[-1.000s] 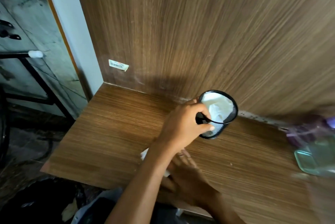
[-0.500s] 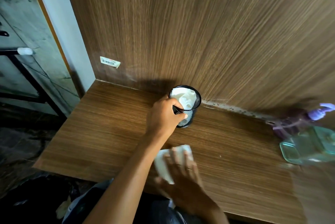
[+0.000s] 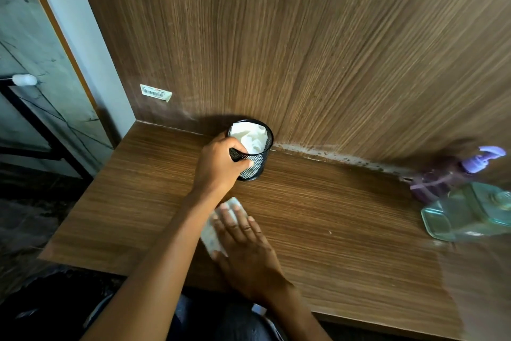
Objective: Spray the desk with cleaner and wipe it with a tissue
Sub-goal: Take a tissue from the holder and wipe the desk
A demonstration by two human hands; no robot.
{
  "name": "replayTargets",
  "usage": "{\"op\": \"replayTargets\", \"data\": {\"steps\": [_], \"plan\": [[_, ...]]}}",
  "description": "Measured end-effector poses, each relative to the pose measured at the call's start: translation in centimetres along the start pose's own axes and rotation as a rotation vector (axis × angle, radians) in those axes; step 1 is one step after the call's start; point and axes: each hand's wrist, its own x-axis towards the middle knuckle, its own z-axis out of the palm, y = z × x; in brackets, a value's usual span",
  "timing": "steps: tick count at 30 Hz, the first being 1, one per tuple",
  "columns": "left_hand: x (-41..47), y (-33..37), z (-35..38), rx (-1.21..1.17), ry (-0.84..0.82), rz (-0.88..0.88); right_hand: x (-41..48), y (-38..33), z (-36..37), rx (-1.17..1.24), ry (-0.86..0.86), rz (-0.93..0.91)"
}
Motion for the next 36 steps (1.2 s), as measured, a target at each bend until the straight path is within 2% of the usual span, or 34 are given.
{"op": "replayTargets", "data": {"steps": [2,4,6,9,11,13,15,17,20,23,26,29,30,32,36], "plan": [[0.2,-0.1,0.2,-0.010,0.005,0.013,-2.2,1.7,-0.2,0.117,0.100,0.158],[0.2,-0.4,0.4,-0.036,0.018,0.030,-4.2,3.5,0.1,0.105,-0.015,0.271],[0.3,-0.7,0.6,-0.061,0.031,0.053,-6.6,6.0,1.3,0.085,-0.056,0.422],[0.6,-1.2,0.9,-0.073,0.037,0.073,-10.2,11.1,1.0,0.081,0.098,0.682],[0.7,-1.3,1.1,-0.078,0.037,0.074,-11.2,11.9,0.3,0.196,0.102,0.810],[0.8,-1.4,1.3,-0.076,0.039,0.076,-11.4,11.5,0.4,0.239,0.182,0.891],[0.9,-1.5,1.3,-0.077,0.045,0.078,-11.4,9.5,1.8,0.228,0.337,0.819],[0.8,-1.4,1.3,-0.082,0.042,0.090,-11.2,7.2,2.8,0.178,0.445,0.661],[0.7,-1.2,1.5,-0.081,0.046,0.108,-9.4,4.6,2.7,0.216,0.416,0.480],[0.7,-1.3,1.6,-0.090,0.052,0.114,-5.9,2.0,1.9,0.195,0.299,0.225],[0.6,-1.3,1.6,-0.084,0.051,0.120,-3.2,0.5,1.7,0.170,0.251,0.066],[0.4,-1.4,1.5,-0.056,0.070,0.122,-5.8,1.7,1.6,0.213,0.214,-0.053],[0.3,-1.4,1.4,-0.065,0.076,0.114,-7.6,3.1,1.8,0.205,0.200,-0.041],[0.1,-1.3,1.2,-0.095,0.085,0.103,-11.6,6.8,2.4,0.204,0.293,0.111],[-0.8,-0.7,1.4,-0.072,0.069,0.092,-16.7,11.7,2.3,0.170,0.477,0.638]]}}
